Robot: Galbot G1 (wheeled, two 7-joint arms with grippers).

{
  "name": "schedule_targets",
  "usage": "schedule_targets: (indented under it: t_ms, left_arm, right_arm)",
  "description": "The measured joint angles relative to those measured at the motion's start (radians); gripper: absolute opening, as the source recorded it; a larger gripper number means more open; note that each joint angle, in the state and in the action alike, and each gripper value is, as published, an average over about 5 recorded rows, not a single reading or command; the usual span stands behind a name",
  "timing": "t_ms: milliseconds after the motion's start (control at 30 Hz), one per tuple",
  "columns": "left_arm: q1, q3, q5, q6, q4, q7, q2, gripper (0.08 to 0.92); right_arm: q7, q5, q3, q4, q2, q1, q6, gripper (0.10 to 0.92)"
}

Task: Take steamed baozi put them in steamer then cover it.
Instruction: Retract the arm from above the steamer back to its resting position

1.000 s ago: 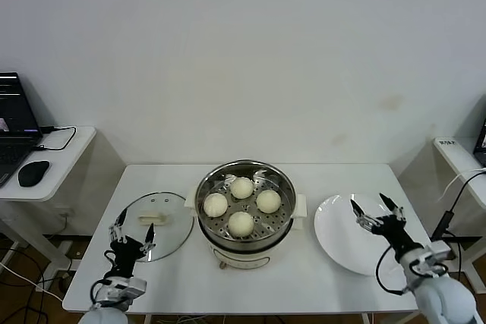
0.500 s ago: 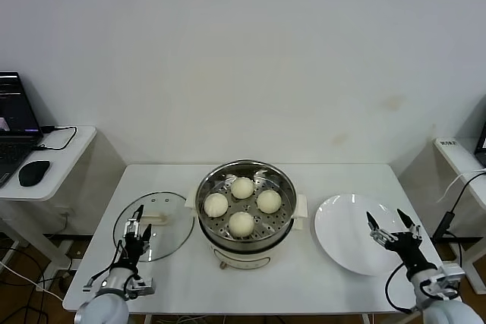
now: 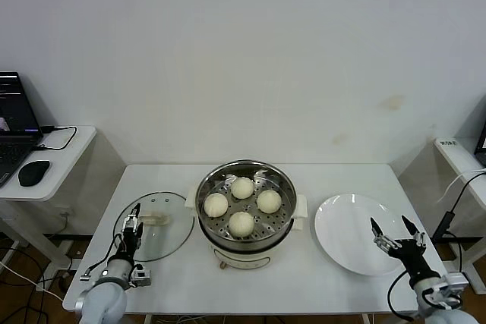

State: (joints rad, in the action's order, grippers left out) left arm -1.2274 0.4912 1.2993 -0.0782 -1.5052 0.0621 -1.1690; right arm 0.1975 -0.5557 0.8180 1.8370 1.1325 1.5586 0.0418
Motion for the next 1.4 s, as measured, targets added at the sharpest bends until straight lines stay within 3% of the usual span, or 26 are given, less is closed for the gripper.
schedule_targets:
  t_ms: [1400]
  left_arm:
    - [0.169, -0.063, 0.020, -0.065, 0.164, 0.018, -0.044, 0.823]
  right_arm:
    - [0.014, 0.007, 0.036, -0.021, 0.009, 0.055, 0.033, 0.823]
